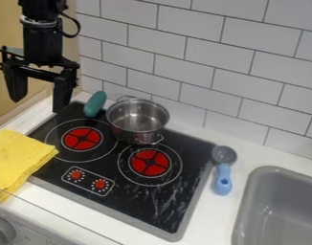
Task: Move the silver to the right burner
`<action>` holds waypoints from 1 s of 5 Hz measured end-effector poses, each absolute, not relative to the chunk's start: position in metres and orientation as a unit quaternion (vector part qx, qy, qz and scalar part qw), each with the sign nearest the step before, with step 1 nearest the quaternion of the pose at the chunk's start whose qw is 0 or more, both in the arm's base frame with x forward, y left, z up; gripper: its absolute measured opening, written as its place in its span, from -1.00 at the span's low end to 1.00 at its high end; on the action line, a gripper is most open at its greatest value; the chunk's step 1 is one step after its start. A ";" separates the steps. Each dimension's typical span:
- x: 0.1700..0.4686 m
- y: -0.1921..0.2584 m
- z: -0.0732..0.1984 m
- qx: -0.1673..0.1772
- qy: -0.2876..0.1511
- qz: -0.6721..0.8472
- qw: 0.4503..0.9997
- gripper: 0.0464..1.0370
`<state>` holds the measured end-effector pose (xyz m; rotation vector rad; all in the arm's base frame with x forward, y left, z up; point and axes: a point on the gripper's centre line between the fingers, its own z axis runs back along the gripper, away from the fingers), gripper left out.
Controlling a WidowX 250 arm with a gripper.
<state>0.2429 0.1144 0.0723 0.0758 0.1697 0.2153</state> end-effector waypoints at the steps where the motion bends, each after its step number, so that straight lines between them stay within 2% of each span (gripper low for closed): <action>1: 0.232 0.107 0.059 0.027 0.112 0.113 0.987 0.92; 2: 0.242 0.093 0.058 0.019 0.095 0.173 0.980 0.92; 3: 0.267 0.073 0.060 0.027 0.069 0.202 0.977 0.92; 5: 0.308 0.062 0.052 0.040 0.068 0.246 0.966 0.92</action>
